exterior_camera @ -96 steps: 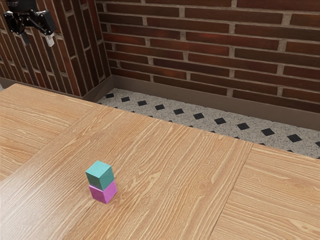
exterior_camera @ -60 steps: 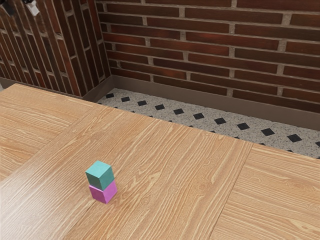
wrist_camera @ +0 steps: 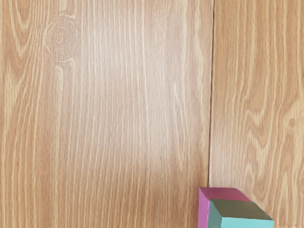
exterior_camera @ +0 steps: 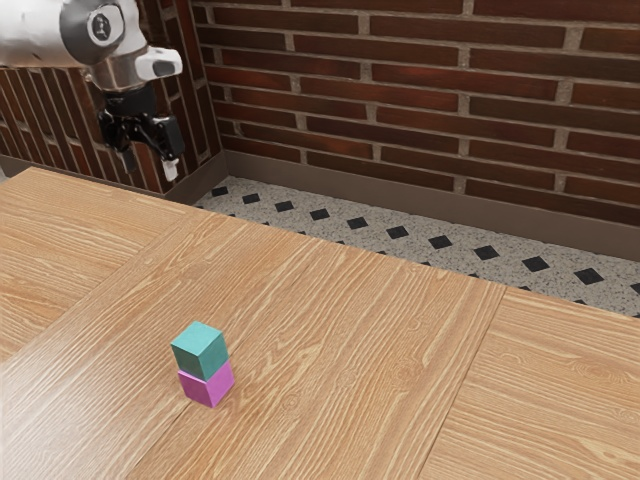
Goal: Pick up the blue block with one arm, and put the blue block on the table with one arm
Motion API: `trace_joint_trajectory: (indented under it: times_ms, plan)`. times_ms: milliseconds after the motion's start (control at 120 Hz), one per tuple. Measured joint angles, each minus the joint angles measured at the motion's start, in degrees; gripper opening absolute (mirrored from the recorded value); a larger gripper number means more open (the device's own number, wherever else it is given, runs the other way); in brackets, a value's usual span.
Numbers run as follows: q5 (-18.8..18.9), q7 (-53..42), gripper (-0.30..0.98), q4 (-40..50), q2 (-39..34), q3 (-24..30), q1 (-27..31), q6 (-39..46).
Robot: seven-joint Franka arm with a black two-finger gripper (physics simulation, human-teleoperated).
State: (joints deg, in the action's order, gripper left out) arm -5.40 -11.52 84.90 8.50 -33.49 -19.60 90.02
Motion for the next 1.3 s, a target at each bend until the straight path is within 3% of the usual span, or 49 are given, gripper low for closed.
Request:
trace_joint_trajectory:
  times_ms: [133, 275, 400, 575, 842, 1300]
  plan:
    - [0.6, -0.2, 0.66, 7.2, 0.3, 0.1, -3.0, 5.8]
    - [3.5, 1.5, 0.67, 15.9, -2.2, 15.8, 7.1, 11.1]
    - [5.3, 3.6, 0.67, 27.6, -6.0, 20.3, 7.3, 18.8]
    - [6.9, 6.7, 0.67, 39.8, -10.9, 22.8, 6.7, 28.9]
    - [12.4, 11.4, 0.67, 47.3, -15.5, 24.8, 8.4, 37.1]
    - [13.2, 16.3, 0.67, 55.7, -18.7, 26.1, 7.8, 45.1]
